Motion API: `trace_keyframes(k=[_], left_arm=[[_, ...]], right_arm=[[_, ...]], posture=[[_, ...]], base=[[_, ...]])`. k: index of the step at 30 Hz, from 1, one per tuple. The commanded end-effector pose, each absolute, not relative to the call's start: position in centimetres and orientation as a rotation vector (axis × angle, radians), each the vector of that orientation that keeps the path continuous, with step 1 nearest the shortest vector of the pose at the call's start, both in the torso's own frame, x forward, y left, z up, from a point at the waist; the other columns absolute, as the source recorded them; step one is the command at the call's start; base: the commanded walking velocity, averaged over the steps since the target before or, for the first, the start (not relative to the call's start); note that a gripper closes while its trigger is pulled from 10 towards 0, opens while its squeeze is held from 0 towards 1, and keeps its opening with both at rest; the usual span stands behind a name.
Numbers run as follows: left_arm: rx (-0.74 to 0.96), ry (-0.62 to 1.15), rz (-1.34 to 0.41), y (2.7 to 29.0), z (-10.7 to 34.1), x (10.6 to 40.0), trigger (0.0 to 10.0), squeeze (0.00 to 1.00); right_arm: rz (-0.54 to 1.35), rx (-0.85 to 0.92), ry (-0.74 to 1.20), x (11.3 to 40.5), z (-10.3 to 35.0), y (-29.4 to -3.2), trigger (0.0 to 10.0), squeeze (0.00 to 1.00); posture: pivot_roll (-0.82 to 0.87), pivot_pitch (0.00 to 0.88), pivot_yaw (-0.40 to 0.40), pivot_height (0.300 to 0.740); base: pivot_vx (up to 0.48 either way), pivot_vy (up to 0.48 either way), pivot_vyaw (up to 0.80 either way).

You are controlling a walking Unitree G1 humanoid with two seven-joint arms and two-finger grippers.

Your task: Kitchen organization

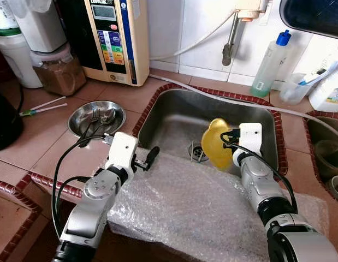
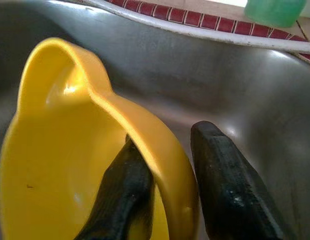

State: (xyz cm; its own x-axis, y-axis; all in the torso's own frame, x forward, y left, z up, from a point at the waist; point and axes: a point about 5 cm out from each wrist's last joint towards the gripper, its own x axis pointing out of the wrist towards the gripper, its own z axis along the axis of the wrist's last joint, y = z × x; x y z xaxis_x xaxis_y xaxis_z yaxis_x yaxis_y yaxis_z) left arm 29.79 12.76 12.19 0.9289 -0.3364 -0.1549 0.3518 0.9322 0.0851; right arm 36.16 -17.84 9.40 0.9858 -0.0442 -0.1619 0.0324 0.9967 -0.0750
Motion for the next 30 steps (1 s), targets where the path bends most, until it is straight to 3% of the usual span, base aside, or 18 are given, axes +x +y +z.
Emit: trace_keyframes(k=[1,14,20,30], left_arm=[[0.101,0.153,-0.324,13.0,12.1,30.1,10.0,1.0],[0.071,0.152,-0.321,12.3,12.6,30.9,10.0,1.0],[0.039,0.137,-0.272,12.7,13.5,31.4,10.0,1.0],[0.029,0.105,-0.168,13.4,14.4,32.6,10.0,1.0]], right_arm=[[-0.056,-0.044,0.138,36.6,10.2,-18.0,10.0,1.0],[-0.046,-0.003,0.116,36.8,10.8,-17.8,10.0,1.0],[-0.035,-0.039,0.087,37.2,11.9,-17.9,10.0,1.0],[0.065,-0.029,0.03,37.0,12.6,-16.3,10.0,1.0]], posture=[[-0.01,0.045,-0.001,0.74],[-0.02,0.022,0.004,0.74],[-0.01,0.057,0.0,0.74],[-0.01,0.067,-0.006,0.74]], base=[[0.0,0.0,0.0],[0.0,0.0,0.0],[0.0,0.0,0.0],[0.0,0.0,0.0]])
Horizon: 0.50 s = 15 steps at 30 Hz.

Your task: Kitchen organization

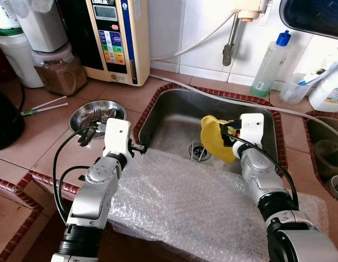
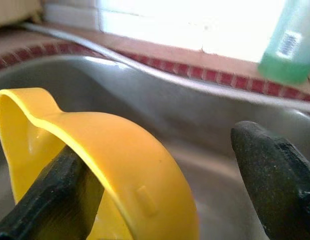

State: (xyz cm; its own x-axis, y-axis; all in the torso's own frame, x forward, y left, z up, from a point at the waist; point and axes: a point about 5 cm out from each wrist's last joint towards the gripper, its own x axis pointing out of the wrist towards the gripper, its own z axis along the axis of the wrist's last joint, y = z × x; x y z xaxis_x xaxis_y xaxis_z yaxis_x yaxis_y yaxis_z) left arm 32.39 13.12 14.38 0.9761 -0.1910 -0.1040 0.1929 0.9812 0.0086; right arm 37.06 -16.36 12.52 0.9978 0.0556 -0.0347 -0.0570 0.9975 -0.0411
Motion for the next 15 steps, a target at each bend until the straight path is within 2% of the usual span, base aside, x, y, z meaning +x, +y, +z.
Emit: trace_keyframes(k=[1,3,6,8,14,15], left_arm=[[0.029,0.103,-0.153,13.5,14.5,32.6,10.0,1.0],[0.04,0.099,-0.124,13.9,14.5,32.6,10.0,1.0],[0.042,0.099,-0.093,14.6,14.5,32.7,10.0,1.0],[0.042,0.099,-0.094,14.5,14.4,32.7,10.0,1.0],[0.039,0.092,-0.094,14.3,14.5,32.8,10.0,1.0],[0.036,0.088,-0.087,14.3,14.6,32.9,10.0,1.0]], right_arm=[[0.077,-0.019,0.036,37.0,12.6,-16.1,10.0,1.0],[0.129,-0.055,0.029,36.9,12.6,-15.6,10.0,1.0],[0.288,-0.245,0.077,37.0,12.2,-15.0,10.0,1.0],[0.261,-0.268,0.074,37.2,12.4,-15.2,10.0,1.0],[0.259,-0.187,0.091,37.3,12.5,-15.4,10.0,1.0],[0.257,-0.06,0.106,37.3,12.6,-15.3,10.0,1.0]], posture=[[-0.01,0.067,-0.007,0.74],[-0.01,0.067,-0.008,0.74],[0.0,0.061,-0.009,0.74],[0.0,0.06,-0.011,0.74],[0.0,0.053,-0.017,0.74],[0.0,0.051,-0.019,0.74]], base=[[0.0,0.0,0.0],[0.0,0.0,0.0],[0.0,0.0,0.0],[0.0,0.0,0.0],[0.0,0.0,0.0],[0.0,0.0,0.0]])
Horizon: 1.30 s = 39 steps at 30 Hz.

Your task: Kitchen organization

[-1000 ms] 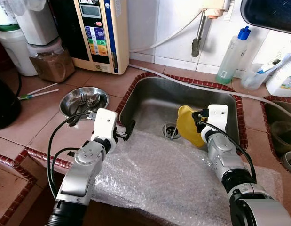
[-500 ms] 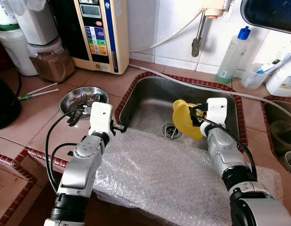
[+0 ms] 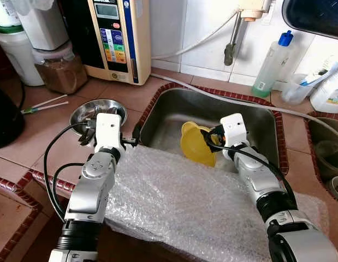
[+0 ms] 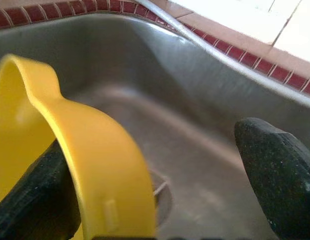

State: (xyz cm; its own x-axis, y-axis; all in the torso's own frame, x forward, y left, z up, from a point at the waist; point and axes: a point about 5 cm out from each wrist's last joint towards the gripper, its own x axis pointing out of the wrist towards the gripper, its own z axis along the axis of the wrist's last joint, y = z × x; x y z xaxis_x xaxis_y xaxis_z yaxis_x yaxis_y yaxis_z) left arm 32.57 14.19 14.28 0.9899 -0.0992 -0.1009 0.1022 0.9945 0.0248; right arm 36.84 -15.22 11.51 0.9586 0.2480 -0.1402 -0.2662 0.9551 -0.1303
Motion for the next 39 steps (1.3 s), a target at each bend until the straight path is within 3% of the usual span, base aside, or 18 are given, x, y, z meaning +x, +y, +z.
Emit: trace_keyframes(k=[1,5,7,8,9,10,11,12,13,16,18,21,24,33,39], left_arm=[[0.036,0.087,-0.084,14.3,14.6,32.9,10.0,1.0],[0.04,0.085,-0.082,14.3,14.6,32.9,10.0,1.0],[0.041,0.085,-0.082,14.2,14.6,33.0,10.0,1.0],[0.041,0.086,-0.08,14.2,14.6,33.0,10.0,0.96],[0.041,0.086,-0.08,14.2,14.6,33.0,10.0,0.96],[0.042,0.088,-0.08,14.2,14.5,33.0,10.0,0.85],[0.042,0.088,-0.079,14.2,14.5,33.0,10.0,0.74],[0.042,0.088,-0.078,14.2,14.5,33.0,10.0,0.74],[0.042,0.087,-0.077,14.2,14.5,33.0,10.0,0.67],[0.042,0.087,-0.073,14.2,14.5,32.9,10.0,0.25],[0.042,0.086,-0.073,14.2,14.5,32.9,10.0,0.11],[0.043,0.086,-0.068,14.2,14.5,32.9,10.0,0.06],[0.056,0.056,-0.018,14.7,14.9,33.0,10.0,0.04],[0.135,0.002,0.175,17.1,15.9,32.8,10.0,0.0],[0.133,0.063,0.175,17.7,15.1,33.0,10.0,0.0]], right_arm=[[0.239,0.072,0.123,37.4,12.6,-15.3,10.0,1.0],[0.228,0.425,0.136,37.8,13.3,-15.3,10.0,1.0],[0.23,0.36,0.142,37.8,13.2,-15.4,10.0,1.0],[0.23,0.163,0.137,37.7,13.0,-15.5,10.0,1.0],[0.232,0.117,0.136,37.7,12.9,-15.6,10.0,1.0],[0.224,0.091,0.13,37.7,12.9,-15.6,10.0,0.0],[0.209,0.076,0.117,37.7,13.1,-15.8,10.0,0.0],[0.202,0.064,0.108,37.7,13.2,-15.9,10.0,0.0],[0.187,0.053,0.104,37.7,13.3,-16.1,10.0,0.0],[0.151,-0.098,0.08,37.8,13.8,-16.8,10.0,0.0],[0.132,-0.113,0.077,37.9,14.0,-17.0,10.0,0.0],[0.099,-0.083,0.061,38.1,14.3,-17.4,10.0,0.0],[0.117,0.106,0.047,38.2,14.5,-16.9,10.0,0.0],[0.259,0.059,-0.026,37.1,15.2,-14.6,10.0,0.0],[0.43,0.114,-0.054,35.7,15.8,-12.6,10.0,0.0]], posture=[[0.0,0.05,-0.018,0.74],[0.0,0.049,-0.018,0.74],[0.0,0.049,-0.018,0.74],[0.0,0.049,-0.019,0.74],[0.0,0.049,-0.019,0.74],[0.0,0.05,-0.019,0.74],[0.0,0.051,-0.02,0.74],[0.0,0.051,-0.02,0.74],[0.0,0.051,-0.021,0.74],[0.0,0.054,-0.02,0.74],[0.0,0.055,-0.02,0.74],[0.0,0.056,-0.02,0.74],[0.0,0.057,-0.02,0.74],[-0.01,0.059,-0.02,0.74],[0.0,0.06,-0.021,0.74]], base=[[0.0,0.0,0.0],[0.0,0.0,0.0],[0.0,0.0,0.0],[0.0,0.0,0.0],[0.0,0.0,0.0],[0.0,0.0,0.0],[0.0,0.0,0.0],[0.0,0.0,0.0],[0.0,0.0,0.0],[0.0,0.0,0.0],[0.0,0.0,0.0],[0.0,0.0,0.0],[0.0,0.0,0.0],[0.0,0.0,0.0],[0.0,0.0,0.0]])
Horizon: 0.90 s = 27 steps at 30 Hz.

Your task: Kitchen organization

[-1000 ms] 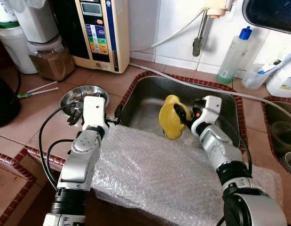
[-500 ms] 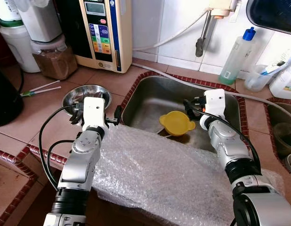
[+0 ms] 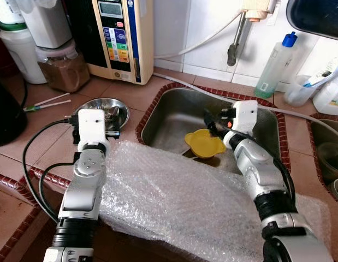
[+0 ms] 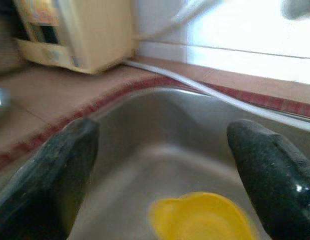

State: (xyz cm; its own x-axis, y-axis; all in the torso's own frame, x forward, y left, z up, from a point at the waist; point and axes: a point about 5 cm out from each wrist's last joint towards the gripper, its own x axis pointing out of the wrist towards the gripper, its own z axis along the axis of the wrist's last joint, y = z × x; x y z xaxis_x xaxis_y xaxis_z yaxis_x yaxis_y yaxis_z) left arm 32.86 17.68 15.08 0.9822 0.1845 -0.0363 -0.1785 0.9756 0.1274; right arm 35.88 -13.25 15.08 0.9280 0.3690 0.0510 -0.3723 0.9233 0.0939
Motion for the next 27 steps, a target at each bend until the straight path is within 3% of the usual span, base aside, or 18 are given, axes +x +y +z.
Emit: trace_keyframes(k=[1,3,8,27], left_arm=[[0.133,0.077,0.159,17.7,15.0,33.2,10.0,0.0],[0.117,0.09,0.138,17.6,15.1,33.7,10.0,0.0],[0.11,0.099,0.121,17.6,15.4,34.2,10.0,0.0],[0.108,0.104,0.115,17.6,15.3,34.4,10.0,0.0]], right_arm=[[0.481,0.105,-0.066,35.3,16.0,-12.1,10.0,0.0],[0.599,0.057,-0.077,34.0,16.3,-10.9,10.0,0.0],[0.693,0.026,-0.064,32.7,16.3,-10.3,10.0,0.0],[0.705,0.027,-0.032,31.9,16.7,-10.4,10.0,0.0]], posture=[[0.0,0.06,-0.021,0.74],[-0.01,0.059,-0.018,0.74],[-0.01,0.058,-0.017,0.74],[-0.01,0.058,-0.017,0.74]], base=[[0.0,0.0,0.0],[0.0,0.0,0.0],[0.0,0.0,0.0],[0.0,0.0,0.0]])
